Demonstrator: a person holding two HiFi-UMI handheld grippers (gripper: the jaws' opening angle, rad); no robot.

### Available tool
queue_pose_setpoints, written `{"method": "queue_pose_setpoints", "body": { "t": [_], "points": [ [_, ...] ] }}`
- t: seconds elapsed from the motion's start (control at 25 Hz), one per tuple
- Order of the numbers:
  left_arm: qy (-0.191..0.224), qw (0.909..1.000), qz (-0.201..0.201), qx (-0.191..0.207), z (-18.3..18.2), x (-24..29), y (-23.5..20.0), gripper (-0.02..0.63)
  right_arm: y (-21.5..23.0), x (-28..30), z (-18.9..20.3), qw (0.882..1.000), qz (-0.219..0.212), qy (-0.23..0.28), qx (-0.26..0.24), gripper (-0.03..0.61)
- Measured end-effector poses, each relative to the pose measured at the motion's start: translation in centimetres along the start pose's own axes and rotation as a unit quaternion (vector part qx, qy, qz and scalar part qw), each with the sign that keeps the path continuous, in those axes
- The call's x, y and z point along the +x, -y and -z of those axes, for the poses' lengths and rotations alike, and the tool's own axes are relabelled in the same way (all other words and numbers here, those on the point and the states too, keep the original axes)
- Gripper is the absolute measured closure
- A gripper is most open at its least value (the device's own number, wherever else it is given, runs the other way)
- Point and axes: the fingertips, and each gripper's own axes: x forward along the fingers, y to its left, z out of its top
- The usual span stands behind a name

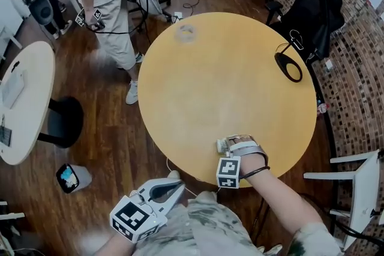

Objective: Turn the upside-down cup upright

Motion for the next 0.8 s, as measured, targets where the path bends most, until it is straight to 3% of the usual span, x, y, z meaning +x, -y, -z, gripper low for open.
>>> {"method": "queue_pose_setpoints", "body": {
  "t": [0.4,0.8],
  "points": [
    [-0.001,1.0,0.001,-0.007,0.5,-0.6,-1.0,0.606,0.5,0.3,-0.4,1.0,-0.012,0.013,0.006,0.354],
    [-0.012,0.9999,0.01,0.003,0.5,-0.3,-1.2,0.606,0.9,0.3,1.0,0.994,-0.027,0.061,0.091,0.272]
  ]
}}
